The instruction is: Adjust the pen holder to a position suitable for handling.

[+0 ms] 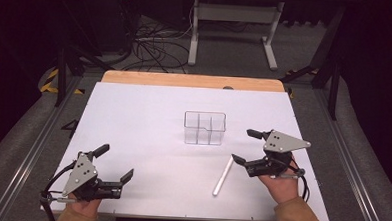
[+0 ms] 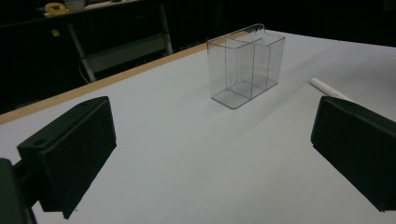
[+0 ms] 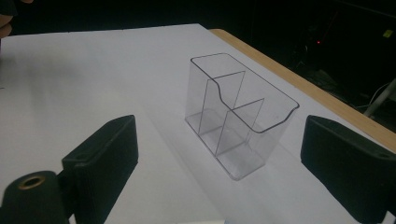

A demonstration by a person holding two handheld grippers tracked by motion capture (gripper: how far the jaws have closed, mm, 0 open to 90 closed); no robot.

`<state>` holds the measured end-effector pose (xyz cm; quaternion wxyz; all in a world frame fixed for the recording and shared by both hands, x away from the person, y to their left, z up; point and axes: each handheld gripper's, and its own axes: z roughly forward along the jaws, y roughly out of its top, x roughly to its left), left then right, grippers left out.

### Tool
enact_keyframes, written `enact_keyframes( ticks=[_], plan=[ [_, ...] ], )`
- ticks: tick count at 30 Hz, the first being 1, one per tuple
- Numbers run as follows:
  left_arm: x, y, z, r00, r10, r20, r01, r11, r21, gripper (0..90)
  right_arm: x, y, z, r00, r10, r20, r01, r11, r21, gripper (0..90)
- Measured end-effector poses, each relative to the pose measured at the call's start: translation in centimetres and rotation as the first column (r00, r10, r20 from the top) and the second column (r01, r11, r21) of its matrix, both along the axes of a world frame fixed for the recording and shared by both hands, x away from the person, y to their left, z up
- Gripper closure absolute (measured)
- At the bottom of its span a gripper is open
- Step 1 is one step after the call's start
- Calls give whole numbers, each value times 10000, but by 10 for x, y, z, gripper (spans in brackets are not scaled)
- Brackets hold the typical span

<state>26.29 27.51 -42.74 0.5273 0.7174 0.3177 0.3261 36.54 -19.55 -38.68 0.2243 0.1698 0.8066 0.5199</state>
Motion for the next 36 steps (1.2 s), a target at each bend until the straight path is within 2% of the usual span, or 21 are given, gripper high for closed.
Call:
enact_keyframes(
  ticks=[7,15,29,36],
  plan=[
    [0,0,0,10000,-7,-10,7,10000,-5,8,1,1,7,9999,63,-127,-65,9997,-226,159],
    [-1,0,0,10000,27,-15,-27,10000,3,9,12,16,25,9976,598,-339,-626,9942,-873,206],
    [-2,2,0,10000,59,-31,-59,10000,23,9,34,41,28,9932,953,-666,-1045,9826,-1534,208],
    [-1,2,-1,10000,61,-50,-61,10000,-1,9,42,49,30,9923,1028,-685,-1134,9780,-1750,214]
  ],
)
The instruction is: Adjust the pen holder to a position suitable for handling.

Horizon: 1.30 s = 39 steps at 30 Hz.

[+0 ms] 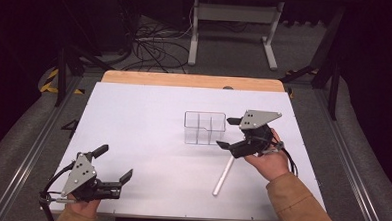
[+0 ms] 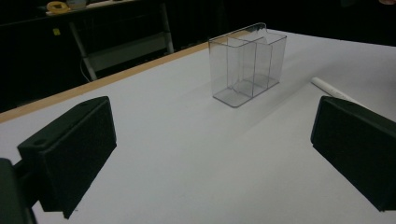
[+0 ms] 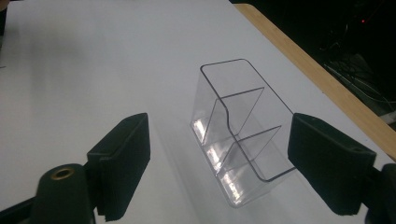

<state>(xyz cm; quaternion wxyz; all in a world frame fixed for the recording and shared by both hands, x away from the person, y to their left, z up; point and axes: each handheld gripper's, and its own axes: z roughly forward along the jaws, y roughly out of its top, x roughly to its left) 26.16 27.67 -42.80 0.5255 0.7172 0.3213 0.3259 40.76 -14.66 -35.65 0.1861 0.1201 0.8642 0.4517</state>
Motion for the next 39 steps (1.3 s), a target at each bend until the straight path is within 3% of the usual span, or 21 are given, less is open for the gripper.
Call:
enact_keyframes(
  ticks=[5,29,39],
  plan=[
    [0,0,0,10000,-27,-23,27,10000,-15,9,5,5,1,9999,97,-40,-97,10000,23,222],
    [1,1,0,10000,-20,-39,20,10000,-23,9,31,33,4,9989,378,-274,-399,9957,-837,241],
    [1,1,0,10000,-25,-44,25,10000,-46,9,40,41,2,9973,514,-530,-584,9882,-1415,337]
  ],
)
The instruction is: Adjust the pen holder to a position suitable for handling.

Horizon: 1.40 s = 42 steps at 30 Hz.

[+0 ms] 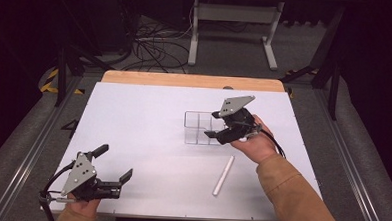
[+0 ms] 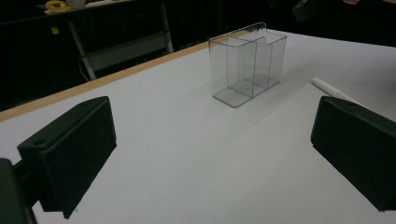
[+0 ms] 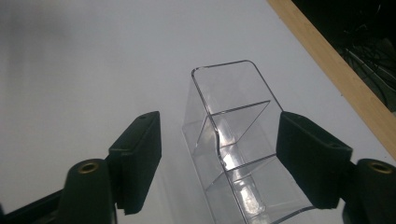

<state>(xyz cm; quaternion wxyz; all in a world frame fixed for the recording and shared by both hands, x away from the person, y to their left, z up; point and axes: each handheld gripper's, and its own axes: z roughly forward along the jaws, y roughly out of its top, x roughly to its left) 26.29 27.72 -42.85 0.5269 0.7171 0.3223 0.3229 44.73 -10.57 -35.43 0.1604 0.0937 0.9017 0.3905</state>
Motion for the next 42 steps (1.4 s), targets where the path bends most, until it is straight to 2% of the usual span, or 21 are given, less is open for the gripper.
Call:
enact_keyframes(
  ticks=[5,9,10,11,12,13,18,19,33,42],
  plan=[
    [0,0,0,10000,-3,5,3,10000,14,9,6,5,-2,9996,52,-287,-59,9997,-218,369],
    [0,0,0,10000,-3,-6,3,10000,29,9,15,15,-9,9980,89,-631,-137,9971,-754,391],
    [0,0,0,10000,-2,-5,2,10000,50,9,15,15,-9,9980,89,-631,-137,9971,-754,391],
    [0,0,0,10000,17,-3,-17,10000,37,9,17,19,-11,9977,90,-678,-160,9946,-1027,403],
    [1,1,0,10000,24,-12,-24,10000,18,9,17,19,-11,9977,90,-678,-160,9946,-1027,403],
    [1,1,-1,10000,14,-20,-14,10000,-10,9,19,23,-14,9978,142,-653,-227,9910,-1319,423],
    [1,1,-1,10000,7,-26,-7,10000,-6,9,23,28,-18,9979,147,-629,-250,9858,-1659,459],
    [1,1,-1,10000,4,-27,-4,10000,-16,9,25,30,-20,9985,90,-547,-192,9816,-1899,479],
    [1,1,-1,10000,-1,-17,1,10000,10,9,31,44,-34,9980,136,-615,-293,9643,-2630,572],
    [2,2,-1,10000,-27,-50,27,10000,-31,10,33,54,-43,9977,175,-651,-372,9481,-3158,625]
  ],
)
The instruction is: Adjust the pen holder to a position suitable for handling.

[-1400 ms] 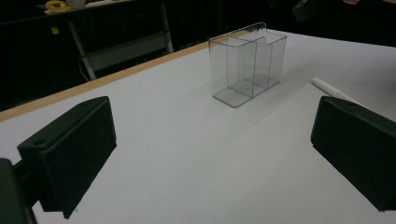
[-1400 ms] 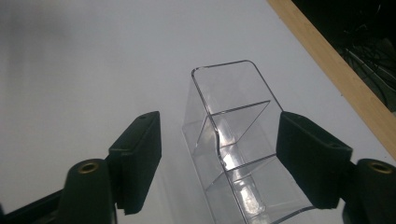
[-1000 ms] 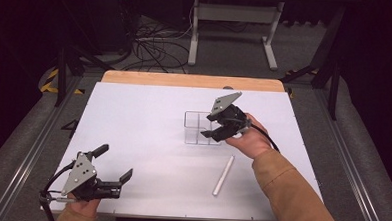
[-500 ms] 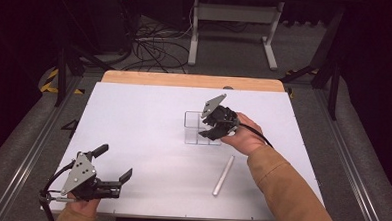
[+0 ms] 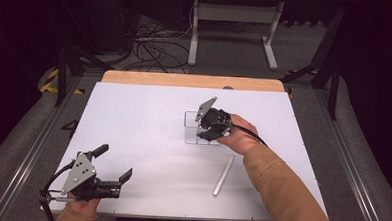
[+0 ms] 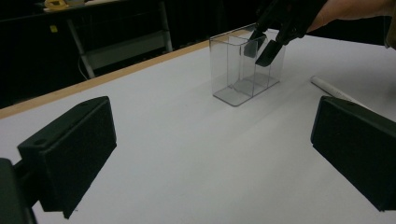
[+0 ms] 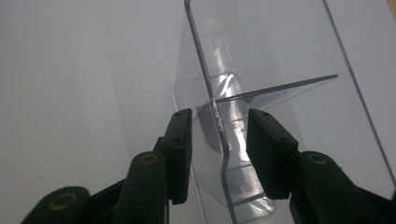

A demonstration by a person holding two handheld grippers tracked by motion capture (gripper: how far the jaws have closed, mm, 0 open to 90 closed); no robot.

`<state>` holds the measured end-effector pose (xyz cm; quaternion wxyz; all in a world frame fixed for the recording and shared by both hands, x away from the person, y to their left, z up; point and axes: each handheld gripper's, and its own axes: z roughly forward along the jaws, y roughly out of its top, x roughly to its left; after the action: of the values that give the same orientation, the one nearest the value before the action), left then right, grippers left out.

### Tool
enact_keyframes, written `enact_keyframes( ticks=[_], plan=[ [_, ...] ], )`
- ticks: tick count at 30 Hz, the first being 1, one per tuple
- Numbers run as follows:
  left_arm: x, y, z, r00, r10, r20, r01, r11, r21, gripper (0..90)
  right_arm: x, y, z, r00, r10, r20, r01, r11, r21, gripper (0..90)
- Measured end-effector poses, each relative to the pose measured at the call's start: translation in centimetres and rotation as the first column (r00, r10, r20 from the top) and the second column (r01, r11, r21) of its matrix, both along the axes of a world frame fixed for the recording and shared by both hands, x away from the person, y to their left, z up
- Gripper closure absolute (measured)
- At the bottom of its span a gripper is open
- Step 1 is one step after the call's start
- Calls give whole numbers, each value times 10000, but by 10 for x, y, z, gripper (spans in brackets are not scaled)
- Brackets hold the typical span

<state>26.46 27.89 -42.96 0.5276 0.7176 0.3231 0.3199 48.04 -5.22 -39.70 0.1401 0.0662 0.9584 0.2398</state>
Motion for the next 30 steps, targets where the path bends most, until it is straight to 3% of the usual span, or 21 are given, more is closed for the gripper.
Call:
enact_keyframes(
  ticks=[15,30],
  plan=[
    [1,0,0,10000,-5,-49,5,10000,-55,10,-2,6,-9,9995,301,47,-296,9955,-895,751],
    [0,0,0,10000,-1,-16,1,10000,-64,10,-6,3,-3,9972,744,-14,-742,9929,-927,855]
  ],
)
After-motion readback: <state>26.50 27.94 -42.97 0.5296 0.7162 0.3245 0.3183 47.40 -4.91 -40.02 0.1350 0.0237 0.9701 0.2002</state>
